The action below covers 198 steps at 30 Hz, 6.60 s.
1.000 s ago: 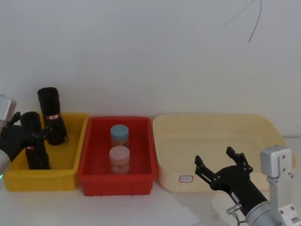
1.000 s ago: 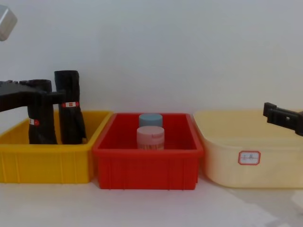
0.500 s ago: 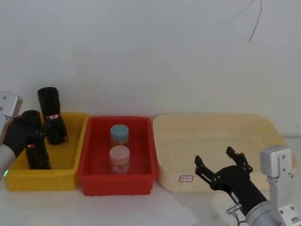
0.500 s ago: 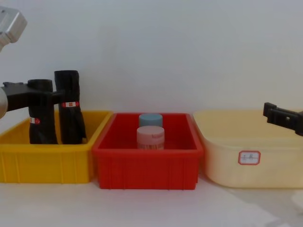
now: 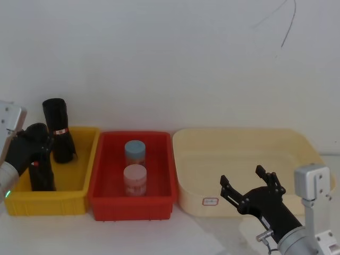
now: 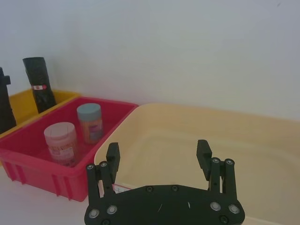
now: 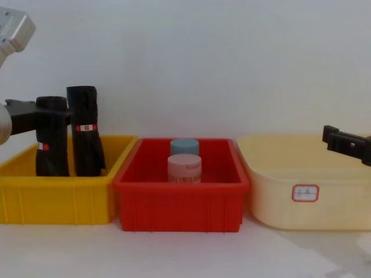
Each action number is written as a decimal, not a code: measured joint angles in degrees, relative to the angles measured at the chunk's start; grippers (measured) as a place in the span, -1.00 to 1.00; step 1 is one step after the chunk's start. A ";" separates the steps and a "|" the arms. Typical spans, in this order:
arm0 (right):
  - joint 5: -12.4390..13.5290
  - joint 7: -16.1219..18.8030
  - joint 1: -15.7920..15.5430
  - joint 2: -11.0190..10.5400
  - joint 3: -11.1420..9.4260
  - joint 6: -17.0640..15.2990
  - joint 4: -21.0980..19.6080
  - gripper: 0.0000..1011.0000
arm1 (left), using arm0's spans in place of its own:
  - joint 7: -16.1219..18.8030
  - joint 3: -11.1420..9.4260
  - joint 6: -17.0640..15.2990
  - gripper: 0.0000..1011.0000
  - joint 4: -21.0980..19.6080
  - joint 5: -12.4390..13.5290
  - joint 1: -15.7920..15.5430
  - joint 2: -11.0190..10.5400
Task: Pick up the garbage bag with the one hand and transfer it to the other hand.
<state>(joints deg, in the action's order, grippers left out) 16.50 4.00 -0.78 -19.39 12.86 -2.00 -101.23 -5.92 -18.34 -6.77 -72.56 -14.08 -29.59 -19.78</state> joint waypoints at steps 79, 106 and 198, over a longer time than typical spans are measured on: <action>13.01 35.18 31.06 -9.46 6.76 -9.75 19.02 0.98 | -22.62 -7.72 5.69 -0.27 1.56 -8.89 -13.60 15.53; 12.44 34.00 36.86 -6.45 9.79 -7.73 27.54 0.98 | -26.21 -9.29 8.49 -0.27 5.68 -13.18 -14.81 18.40; 14.51 23.09 31.11 -8.55 8.28 -6.39 20.74 0.36 | -21.12 -8.54 5.85 0.98 -0.47 -14.22 -9.35 14.01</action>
<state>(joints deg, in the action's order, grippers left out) 31.01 27.08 30.33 -27.93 21.14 -8.39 -80.49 -27.04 -26.89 -0.92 -73.03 -28.30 -38.94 -5.77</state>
